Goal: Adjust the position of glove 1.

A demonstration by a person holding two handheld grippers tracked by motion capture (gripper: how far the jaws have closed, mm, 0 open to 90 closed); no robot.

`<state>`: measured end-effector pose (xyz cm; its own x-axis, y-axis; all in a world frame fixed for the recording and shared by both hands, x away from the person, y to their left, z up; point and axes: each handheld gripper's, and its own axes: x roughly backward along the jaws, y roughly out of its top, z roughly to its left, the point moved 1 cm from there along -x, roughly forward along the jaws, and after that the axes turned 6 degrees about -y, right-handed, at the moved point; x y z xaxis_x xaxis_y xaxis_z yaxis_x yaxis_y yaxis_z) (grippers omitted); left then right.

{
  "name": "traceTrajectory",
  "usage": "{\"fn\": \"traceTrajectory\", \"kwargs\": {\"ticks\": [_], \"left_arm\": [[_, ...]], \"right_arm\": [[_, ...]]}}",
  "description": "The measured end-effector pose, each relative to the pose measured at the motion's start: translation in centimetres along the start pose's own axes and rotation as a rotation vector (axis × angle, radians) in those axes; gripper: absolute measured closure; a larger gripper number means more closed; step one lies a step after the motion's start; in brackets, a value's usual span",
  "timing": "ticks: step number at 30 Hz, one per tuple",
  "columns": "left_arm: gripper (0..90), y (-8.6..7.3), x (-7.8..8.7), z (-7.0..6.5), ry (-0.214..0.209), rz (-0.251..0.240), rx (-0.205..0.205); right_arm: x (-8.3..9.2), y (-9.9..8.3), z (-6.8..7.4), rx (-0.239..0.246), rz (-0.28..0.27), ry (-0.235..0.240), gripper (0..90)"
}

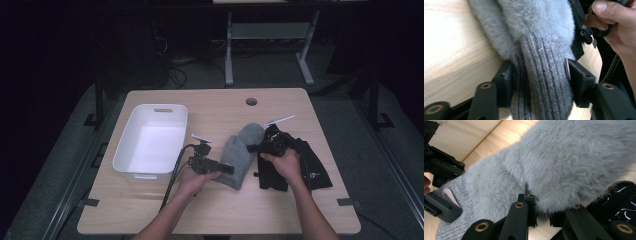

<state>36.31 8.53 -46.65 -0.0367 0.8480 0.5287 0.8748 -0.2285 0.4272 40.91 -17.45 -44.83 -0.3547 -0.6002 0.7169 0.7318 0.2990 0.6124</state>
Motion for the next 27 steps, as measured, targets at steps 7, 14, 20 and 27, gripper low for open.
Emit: {"fn": "traceTrajectory", "kwargs": {"ticks": [7,14,20,27], "left_arm": [[49.7,0.0,0.5,-0.6,-0.004,-0.008,-0.044],[49.5,0.4,2.2,-1.8,0.003,-0.029,-0.091],[49.1,1.1,4.8,-3.5,0.021,-0.059,-0.141],[48.8,1.6,7.1,-4.5,0.027,-0.094,-0.163]], "right_arm": [[1.0,0.4,0.6,0.008,-0.027,0.0,79.3],[2.6,1.8,1.7,0.026,-0.06,0.016,79.3],[3.8,3.4,3.1,0.041,-0.107,0.03,79.3],[4.9,5.4,4.8,0.069,-0.123,0.03,79.3]]}}
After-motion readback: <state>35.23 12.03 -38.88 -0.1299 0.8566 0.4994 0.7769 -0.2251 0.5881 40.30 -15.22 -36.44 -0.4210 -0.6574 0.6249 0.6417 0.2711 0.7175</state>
